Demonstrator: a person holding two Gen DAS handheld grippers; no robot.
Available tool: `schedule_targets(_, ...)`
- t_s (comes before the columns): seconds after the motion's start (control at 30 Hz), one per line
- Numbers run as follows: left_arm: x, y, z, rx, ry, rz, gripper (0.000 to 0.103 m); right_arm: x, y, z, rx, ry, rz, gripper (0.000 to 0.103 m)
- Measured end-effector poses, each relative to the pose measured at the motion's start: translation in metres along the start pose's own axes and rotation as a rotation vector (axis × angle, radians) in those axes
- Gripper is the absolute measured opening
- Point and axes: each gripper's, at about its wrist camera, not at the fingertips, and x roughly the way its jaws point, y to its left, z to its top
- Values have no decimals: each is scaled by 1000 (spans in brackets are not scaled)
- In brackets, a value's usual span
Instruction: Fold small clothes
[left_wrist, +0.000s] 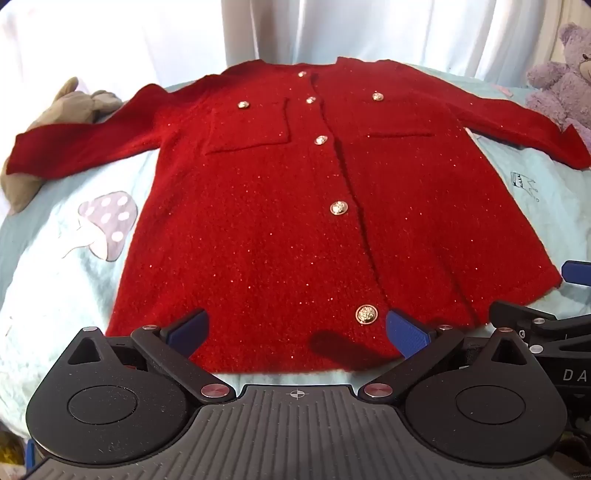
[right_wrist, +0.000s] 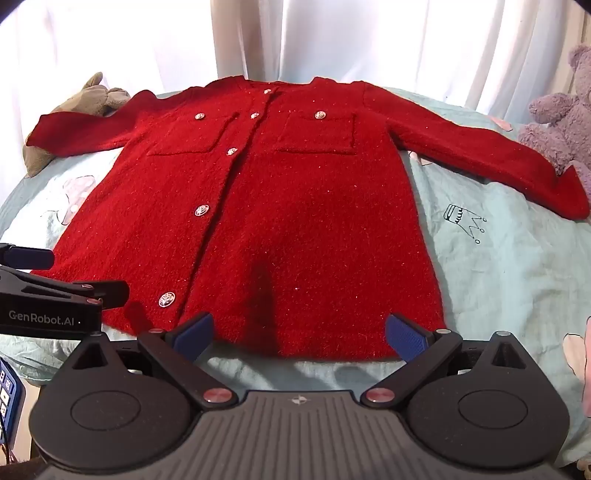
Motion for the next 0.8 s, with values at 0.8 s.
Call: schedule_targets(0.8, 8, 3, -2, -18, 20, 5, 103, 4, -2, 3, -3, 2, 9, 99)
